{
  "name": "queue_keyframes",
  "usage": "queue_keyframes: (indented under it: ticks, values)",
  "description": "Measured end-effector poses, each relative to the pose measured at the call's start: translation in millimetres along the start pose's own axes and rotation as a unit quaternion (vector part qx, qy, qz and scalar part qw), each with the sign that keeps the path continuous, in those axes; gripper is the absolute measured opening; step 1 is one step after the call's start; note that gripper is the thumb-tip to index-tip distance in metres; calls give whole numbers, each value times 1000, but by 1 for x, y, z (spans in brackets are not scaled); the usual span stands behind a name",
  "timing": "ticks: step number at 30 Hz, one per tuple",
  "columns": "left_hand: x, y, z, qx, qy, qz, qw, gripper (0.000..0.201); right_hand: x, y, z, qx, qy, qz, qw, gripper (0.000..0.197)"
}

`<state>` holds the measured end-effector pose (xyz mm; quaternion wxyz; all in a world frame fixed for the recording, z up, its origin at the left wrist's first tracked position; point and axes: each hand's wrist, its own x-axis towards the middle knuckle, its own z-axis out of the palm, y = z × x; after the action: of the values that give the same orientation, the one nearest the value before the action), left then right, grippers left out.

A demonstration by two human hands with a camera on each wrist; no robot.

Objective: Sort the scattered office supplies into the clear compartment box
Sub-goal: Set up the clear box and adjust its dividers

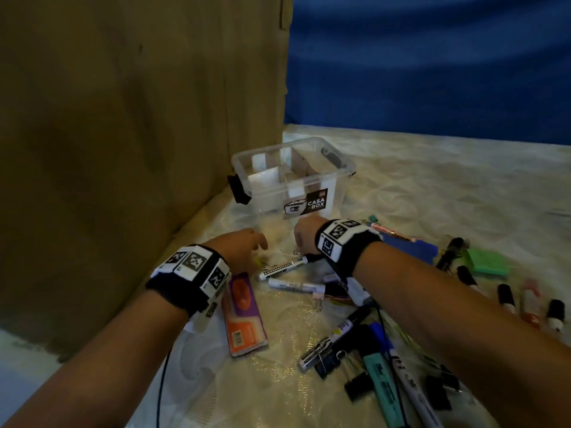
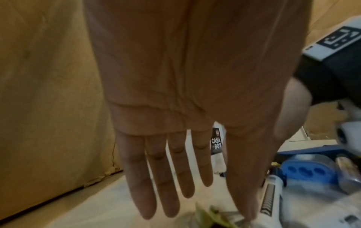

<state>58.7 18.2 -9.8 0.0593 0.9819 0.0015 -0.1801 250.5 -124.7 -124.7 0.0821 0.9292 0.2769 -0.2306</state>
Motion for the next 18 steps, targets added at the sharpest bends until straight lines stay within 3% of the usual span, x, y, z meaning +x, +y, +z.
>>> queue_keyframes:
  ticks: [2,4,5,10,12,14,15,16,18]
  values:
    - [2,1,2,12,-17,6,1000,49,-11,-6,-6,60,0,42,997,54]
    - [3,2,4,28,-15,7,999,47,-111,-41,-42,119,49,20,991,40]
    - [4,2,6,30,-12,5,999,45,-128,-46,-48,129,62,8,990,37]
    - [6,3,9,39,2,-5,999,41,-146,-36,-43,242,117,-5,963,22]
    - [4,2,8,36,12,-15,999,38,-162,-26,-46,382,125,-44,915,13]
    - [1,0,5,18,35,-22,999,34,-178,-18,-45,514,139,-66,844,18]
    - [-1,-1,3,5,48,-22,999,32,-184,-12,-42,546,149,-67,822,21]
    - [-2,-1,1,-8,60,-18,998,31,-191,-7,-38,559,159,-69,811,24]
    - [-4,3,-1,-37,75,-2,997,31,-203,-2,-31,543,171,-81,818,30]
